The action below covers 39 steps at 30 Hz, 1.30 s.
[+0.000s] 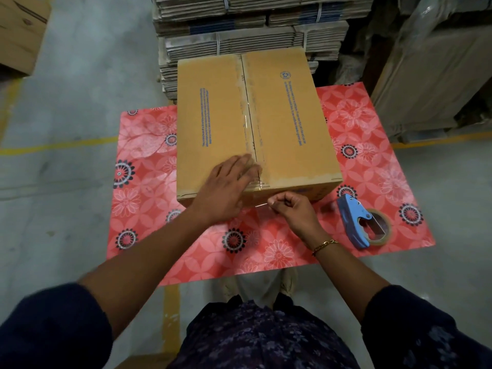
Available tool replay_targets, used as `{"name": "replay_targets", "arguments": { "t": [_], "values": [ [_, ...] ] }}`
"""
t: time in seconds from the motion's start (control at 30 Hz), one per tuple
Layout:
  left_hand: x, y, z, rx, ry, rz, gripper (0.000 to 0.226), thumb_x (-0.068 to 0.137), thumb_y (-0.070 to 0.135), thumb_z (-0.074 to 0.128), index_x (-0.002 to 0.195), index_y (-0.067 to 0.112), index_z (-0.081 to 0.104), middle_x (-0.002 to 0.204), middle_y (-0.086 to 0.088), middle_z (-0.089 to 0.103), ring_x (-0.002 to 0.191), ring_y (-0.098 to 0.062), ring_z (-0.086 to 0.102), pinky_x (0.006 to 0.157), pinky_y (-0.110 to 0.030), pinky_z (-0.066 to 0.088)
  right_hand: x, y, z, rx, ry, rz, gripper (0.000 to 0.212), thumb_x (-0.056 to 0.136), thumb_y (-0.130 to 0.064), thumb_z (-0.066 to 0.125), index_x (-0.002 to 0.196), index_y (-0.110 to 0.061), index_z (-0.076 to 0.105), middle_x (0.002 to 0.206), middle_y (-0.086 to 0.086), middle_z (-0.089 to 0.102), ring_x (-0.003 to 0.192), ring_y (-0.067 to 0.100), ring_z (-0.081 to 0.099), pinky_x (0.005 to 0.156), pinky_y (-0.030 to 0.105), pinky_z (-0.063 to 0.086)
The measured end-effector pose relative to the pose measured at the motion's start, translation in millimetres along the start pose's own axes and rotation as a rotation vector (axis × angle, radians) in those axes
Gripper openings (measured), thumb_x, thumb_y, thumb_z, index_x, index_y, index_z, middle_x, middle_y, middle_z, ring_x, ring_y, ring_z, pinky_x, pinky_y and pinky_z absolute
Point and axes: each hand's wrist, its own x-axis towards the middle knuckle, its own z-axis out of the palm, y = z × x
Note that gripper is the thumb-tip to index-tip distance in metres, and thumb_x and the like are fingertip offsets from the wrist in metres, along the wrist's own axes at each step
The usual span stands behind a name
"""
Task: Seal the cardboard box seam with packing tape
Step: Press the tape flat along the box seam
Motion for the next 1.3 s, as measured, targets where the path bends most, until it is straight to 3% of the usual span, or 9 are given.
{"name": "replay_targets", "arguments": {
  "t": [0.13,0.27,0.33,0.4,0.47,0.57,0.87,1.17,1.3],
  "values": [
    [-55.8,39.4,27.8,-0.452,0.338,-0.26,0.033,0.084,0.028,0.06,0.114,0.015,0.064,0.111,-0.003,0.061,0.102,-0.024,0.056,0.085,-0.046,0.051,-2.8,7.1,-0.6,-0.002,0.031,-0.026,0.006,0.089,-0.008,0.075,0.091,-0.014,0.076,0.088,0.006,0.076,0.084,0.016,0.069,0.079,0.03,0.056],
    [-51.9,59.1,53.6,-1.108,0.039,-0.73,0.043,0.083,0.058,0.069,0.106,0.022,0.071,0.101,0.005,0.073,0.094,-0.015,0.069,0.09,-0.042,0.057,-3.8,4.8,1.1,0.027,0.045,-0.019,0.007,0.089,-0.005,0.074,0.096,-0.005,0.076,0.083,0.003,0.075,0.071,0.002,0.067,0.072,0.021,0.056],
    [-40.8,59.5,59.5,-1.301,0.034,-0.814,0.051,0.077,0.065,0.073,0.105,0.022,0.074,0.101,0.004,0.077,0.094,-0.015,0.071,0.092,-0.04,0.057,-3.2,3.0,0.1,0.029,0.043,-0.021,0.01,0.088,-0.001,0.073,0.098,0.002,0.075,0.08,0.002,0.073,0.064,-0.004,0.065,0.067,0.015,0.052],
    [-32.0,60.7,58.3,-1.39,0.084,-0.783,0.03,0.085,0.047,0.077,0.096,0.02,0.076,0.09,0.003,0.077,0.082,-0.009,0.07,0.079,-0.031,0.054,-2.1,2.3,-1.8,0.024,0.036,-0.016,0.011,0.088,0.0,0.074,0.098,0.004,0.074,0.079,0.003,0.073,0.062,-0.003,0.065,0.066,0.015,0.052],
    [-27.2,63.7,54.3,-1.432,0.144,-0.758,0.009,0.092,0.025,0.075,0.086,0.019,0.074,0.078,0.003,0.074,0.068,-0.002,0.067,0.065,-0.019,0.05,-2.2,0.9,-2.6,0.023,0.022,-0.007,0.008,0.087,-0.002,0.075,0.095,0.0,0.075,0.078,0.003,0.074,0.063,-0.001,0.066,0.066,0.017,0.052],
    [-25.4,65.2,57.8,-1.377,0.207,-0.738,0.021,0.095,0.014,0.072,0.074,0.017,0.069,0.064,0.0,0.067,0.054,-0.003,0.061,0.054,-0.014,0.046,-2.4,1.3,-1.8,0.021,0.019,-0.004,0.009,0.087,-0.003,0.076,0.09,-0.011,0.075,0.079,0.005,0.075,0.067,0.002,0.068,0.067,0.018,0.053],
    [-19.9,68.6,77.5,-1.218,0.322,-0.806,0.02,0.091,0.033,0.074,0.078,0.019,0.076,0.069,-0.001,0.074,0.063,-0.016,0.068,0.064,-0.044,0.057,-0.5,3.0,3.9,-0.039,0.132,0.016,0.006,0.086,-0.015,0.08,0.082,-0.016,0.075,0.076,0.001,0.077,0.067,0.005,0.07,0.067,0.024,0.057],
    [-9.1,69.8,82.1,-1.296,0.361,-0.905,0.019,0.088,0.033,0.076,0.072,0.024,0.077,0.069,-0.001,0.077,0.065,-0.018,0.073,0.072,-0.047,0.06,4.0,9.0,13.6,-0.063,0.24,0.057,0.023,0.087,-0.029,0.078,0.072,-0.011,0.076,0.07,0.006,0.077,0.061,0.012,0.065,0.065,0.037,0.056],
    [-9.6,70.4,83.7,-1.185,0.369,-0.878,0.025,0.088,0.041,0.074,0.072,0.022,0.077,0.069,0.002,0.076,0.065,-0.017,0.071,0.067,-0.044,0.058,2.1,1.2,3.8,-0.586,0.096,0.074,0.025,0.085,-0.046,0.073,0.077,-0.023,0.067,0.075,-0.004,0.073,0.073,0.016,0.066,0.066,0.032,0.051]
  ]
}}
